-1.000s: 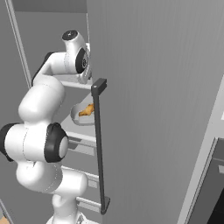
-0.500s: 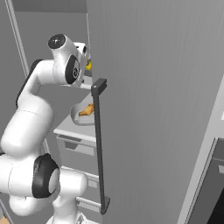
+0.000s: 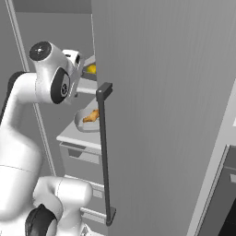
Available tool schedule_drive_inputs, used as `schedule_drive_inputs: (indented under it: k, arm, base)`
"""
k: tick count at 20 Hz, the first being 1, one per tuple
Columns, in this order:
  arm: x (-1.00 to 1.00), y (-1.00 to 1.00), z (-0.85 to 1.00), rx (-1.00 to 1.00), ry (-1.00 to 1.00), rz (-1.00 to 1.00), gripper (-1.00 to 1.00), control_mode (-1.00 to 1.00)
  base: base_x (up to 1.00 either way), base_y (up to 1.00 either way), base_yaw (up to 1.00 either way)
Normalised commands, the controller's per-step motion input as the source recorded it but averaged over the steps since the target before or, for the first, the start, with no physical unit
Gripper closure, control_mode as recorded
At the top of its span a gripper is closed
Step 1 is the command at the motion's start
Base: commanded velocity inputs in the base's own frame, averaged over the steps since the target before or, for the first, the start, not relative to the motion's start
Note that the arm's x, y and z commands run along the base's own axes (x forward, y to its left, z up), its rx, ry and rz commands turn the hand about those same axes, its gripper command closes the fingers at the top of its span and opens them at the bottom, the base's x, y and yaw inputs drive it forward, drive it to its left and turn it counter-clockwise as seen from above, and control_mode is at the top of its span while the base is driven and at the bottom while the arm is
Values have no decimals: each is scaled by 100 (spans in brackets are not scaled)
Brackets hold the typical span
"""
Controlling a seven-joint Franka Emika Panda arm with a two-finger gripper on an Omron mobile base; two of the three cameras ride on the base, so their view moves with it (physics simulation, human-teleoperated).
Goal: Take the meat container that has the chicken drumstick and place it on the second highest rack of the freezer. Then take the vegetable container that has the carrot and lemon and place it on the highest rack of the freezer.
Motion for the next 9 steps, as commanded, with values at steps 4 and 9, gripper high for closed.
schedule_drive_inputs:
  k: [4, 9]
  arm:
    - [-100, 25, 3, 1, 25, -1, -100, -100]
    - [-100, 15, -2, 0, 31, 0, -100, -100]
  base:
    - [0, 0, 0]
    - [0, 0, 0]
